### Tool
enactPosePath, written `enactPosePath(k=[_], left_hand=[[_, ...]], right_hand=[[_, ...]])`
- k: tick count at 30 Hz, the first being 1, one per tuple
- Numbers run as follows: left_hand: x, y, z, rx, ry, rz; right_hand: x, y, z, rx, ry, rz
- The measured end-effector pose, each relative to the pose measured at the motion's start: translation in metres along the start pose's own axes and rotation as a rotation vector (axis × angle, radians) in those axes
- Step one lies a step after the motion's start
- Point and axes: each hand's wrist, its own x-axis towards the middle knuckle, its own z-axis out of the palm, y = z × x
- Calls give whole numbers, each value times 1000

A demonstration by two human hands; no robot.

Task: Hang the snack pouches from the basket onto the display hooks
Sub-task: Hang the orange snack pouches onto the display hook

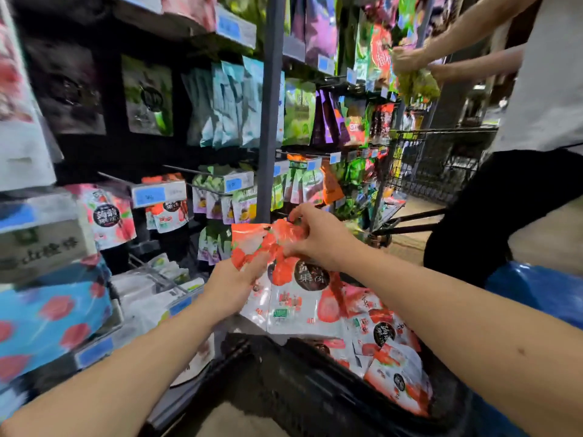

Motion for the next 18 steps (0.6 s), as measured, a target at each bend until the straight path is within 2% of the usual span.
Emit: enactPosePath(k=[4, 9, 15, 18], left_hand=[[-14, 7, -20, 25, -38, -11], [-25, 7, -53, -48, 45, -48], [-22, -10, -81, -53, 143, -109], [-16, -22, -92, -29, 206, -112]], right_hand=[[10, -31, 17, 30, 66, -21], [19, -68, 31, 113, 122, -67], [29, -88, 51, 168, 90, -106], [31, -79, 61, 221, 203, -81]])
